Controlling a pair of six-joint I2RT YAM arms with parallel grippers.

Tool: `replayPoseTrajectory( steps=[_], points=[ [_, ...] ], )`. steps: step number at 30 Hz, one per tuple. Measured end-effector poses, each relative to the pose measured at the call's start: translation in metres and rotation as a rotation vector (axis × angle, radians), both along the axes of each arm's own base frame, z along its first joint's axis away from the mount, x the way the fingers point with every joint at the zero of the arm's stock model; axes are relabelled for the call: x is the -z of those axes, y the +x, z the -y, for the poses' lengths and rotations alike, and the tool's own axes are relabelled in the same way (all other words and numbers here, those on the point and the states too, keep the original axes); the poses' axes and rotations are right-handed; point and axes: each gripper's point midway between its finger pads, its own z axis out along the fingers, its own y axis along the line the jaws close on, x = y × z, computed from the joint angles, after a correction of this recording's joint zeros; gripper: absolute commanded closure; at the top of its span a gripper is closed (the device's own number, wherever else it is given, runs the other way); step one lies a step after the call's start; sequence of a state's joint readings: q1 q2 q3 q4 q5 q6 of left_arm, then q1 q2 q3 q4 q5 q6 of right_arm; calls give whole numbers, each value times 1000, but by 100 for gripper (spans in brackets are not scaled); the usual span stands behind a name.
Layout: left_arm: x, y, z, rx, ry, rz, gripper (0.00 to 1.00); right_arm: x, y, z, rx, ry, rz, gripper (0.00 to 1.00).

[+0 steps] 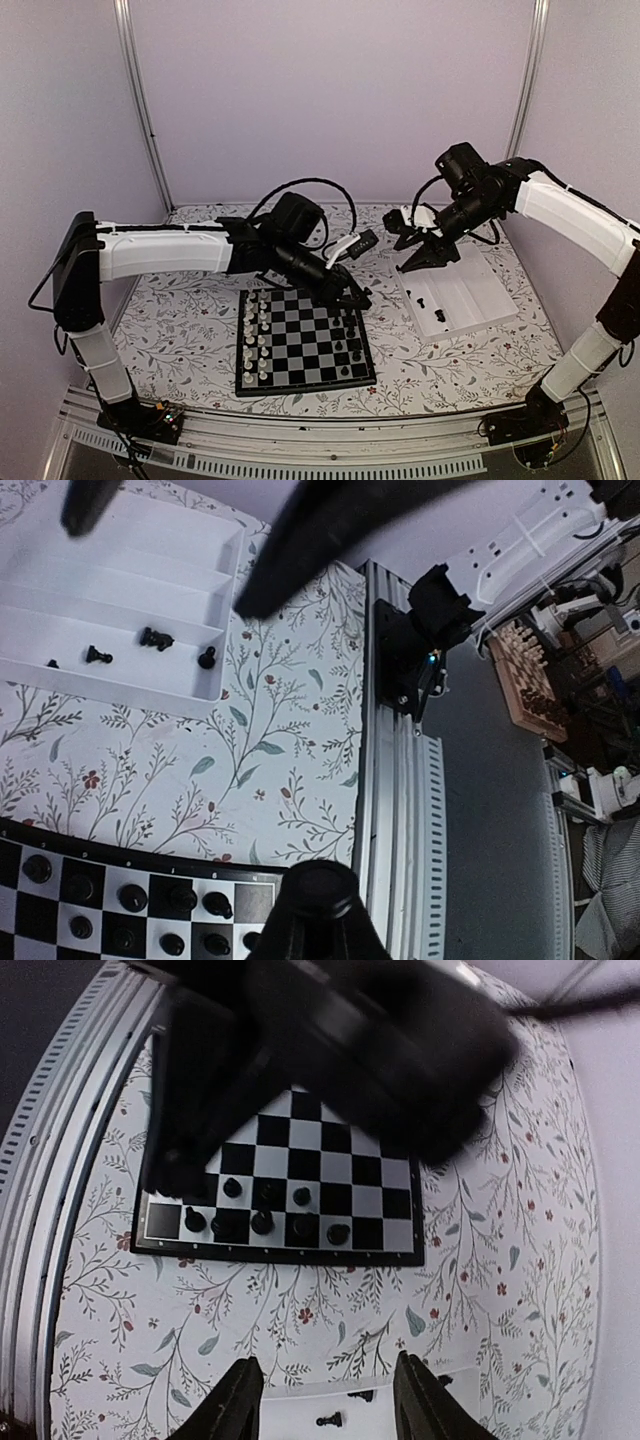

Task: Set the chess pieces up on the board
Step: Place the chess piece on the chessboard.

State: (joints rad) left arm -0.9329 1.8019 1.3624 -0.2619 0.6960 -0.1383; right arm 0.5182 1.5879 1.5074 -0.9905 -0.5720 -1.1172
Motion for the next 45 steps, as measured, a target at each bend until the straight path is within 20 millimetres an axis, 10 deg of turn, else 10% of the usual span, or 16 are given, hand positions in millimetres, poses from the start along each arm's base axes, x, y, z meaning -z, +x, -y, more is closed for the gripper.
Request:
replayPoseTrajectory(
  steps=[4,20,45],
  points=[
    [-7,-5,7,41,-17,-41,91,-11,-44,-27,-140,-63,127,54],
    [-18,-14,14,94,-43,-149,90,8,-74,-45,-201,-265,284,58],
    [6,-24,13,124,20,-281,81,28,-92,-61,-231,-361,419,90]
  ],
)
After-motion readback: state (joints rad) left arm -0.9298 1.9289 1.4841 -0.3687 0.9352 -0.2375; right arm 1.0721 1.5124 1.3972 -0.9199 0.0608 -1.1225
